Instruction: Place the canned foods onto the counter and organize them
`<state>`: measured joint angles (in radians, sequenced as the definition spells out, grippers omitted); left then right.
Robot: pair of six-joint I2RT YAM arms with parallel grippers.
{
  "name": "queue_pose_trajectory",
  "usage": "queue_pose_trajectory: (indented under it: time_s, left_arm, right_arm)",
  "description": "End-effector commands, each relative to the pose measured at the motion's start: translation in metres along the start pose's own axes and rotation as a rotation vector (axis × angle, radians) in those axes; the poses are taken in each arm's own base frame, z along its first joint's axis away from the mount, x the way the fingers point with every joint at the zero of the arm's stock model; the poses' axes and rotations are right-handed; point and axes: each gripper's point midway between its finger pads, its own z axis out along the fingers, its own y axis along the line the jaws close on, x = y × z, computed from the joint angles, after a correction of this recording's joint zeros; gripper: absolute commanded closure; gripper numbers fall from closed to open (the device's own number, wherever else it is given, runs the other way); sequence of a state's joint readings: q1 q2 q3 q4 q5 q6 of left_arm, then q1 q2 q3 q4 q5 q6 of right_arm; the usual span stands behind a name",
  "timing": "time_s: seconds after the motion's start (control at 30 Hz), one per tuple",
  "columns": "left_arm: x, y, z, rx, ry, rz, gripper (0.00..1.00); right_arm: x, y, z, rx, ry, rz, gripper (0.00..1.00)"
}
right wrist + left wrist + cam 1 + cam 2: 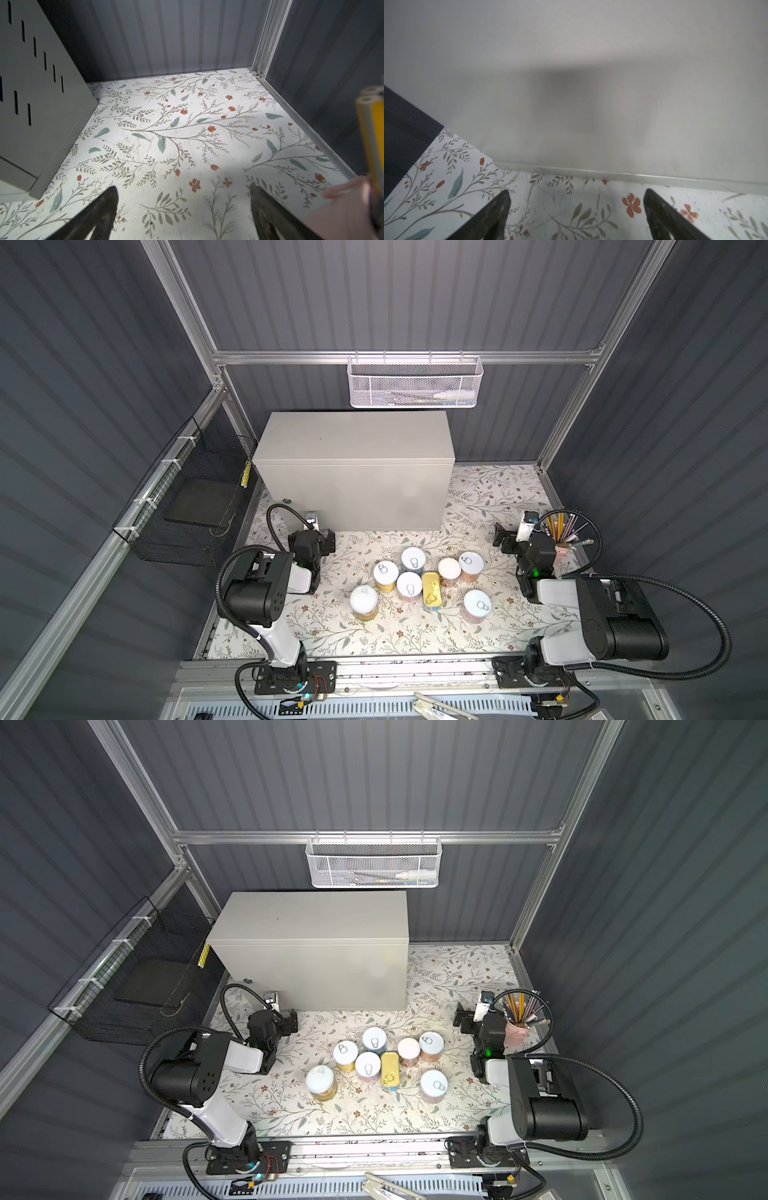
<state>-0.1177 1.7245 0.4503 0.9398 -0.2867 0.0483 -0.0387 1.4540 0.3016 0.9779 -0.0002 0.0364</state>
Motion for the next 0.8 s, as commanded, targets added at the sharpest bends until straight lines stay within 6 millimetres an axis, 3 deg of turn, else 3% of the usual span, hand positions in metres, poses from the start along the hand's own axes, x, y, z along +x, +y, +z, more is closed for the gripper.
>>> queue_pose_trajectory:
  time_s: [0.0,0.77]
  left_arm:
    - [-0.0082,0.0024,0.0002,-0.004,-0.029,-0.019,0.00]
    - [-0.0081,0.0023,0.0002,-0.004,-0.029,-0.019,0.00]
  right_arm:
    - [-0.0082,0.0022,0.0003,-0.015,-0.032,-0.018,0.01]
    - [-0.0083,-0.0045,0.0046,-0.009,-0.009,0.017,0.01]
